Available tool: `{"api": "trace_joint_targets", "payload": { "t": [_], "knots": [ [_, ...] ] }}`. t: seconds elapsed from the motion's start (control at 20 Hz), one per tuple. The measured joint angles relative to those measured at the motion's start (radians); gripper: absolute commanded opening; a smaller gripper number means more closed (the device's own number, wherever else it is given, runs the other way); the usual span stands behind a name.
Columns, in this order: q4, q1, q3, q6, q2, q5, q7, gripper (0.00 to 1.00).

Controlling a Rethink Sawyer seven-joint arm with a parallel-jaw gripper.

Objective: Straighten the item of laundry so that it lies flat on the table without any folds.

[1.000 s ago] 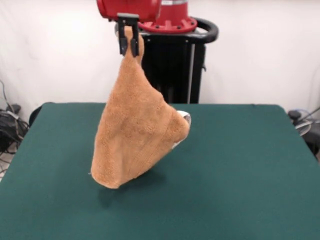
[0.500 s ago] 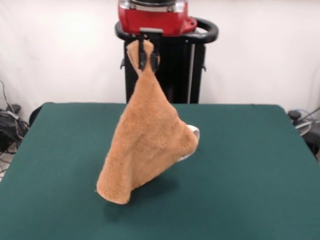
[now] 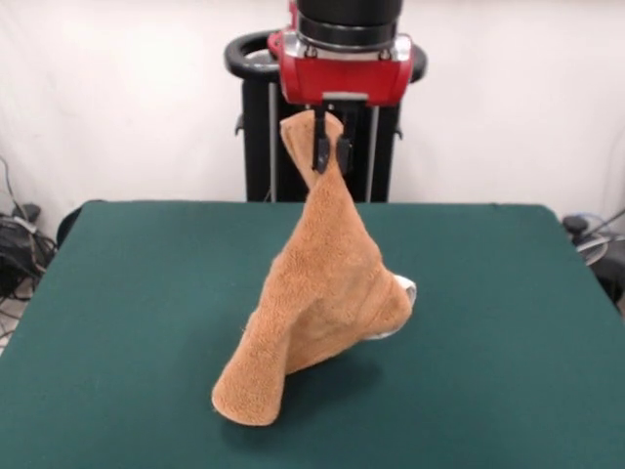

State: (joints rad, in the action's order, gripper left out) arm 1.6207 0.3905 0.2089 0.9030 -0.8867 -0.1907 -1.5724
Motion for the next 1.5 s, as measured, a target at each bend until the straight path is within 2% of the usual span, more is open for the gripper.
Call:
{"api": "trace_joint_targets", "payload": {
  "t": [1.5],
  "knots": [
    [-0.192, 0.001, 0.005, -0.148, 0.135, 0.0, 0.0, 0.0]
  ]
}}
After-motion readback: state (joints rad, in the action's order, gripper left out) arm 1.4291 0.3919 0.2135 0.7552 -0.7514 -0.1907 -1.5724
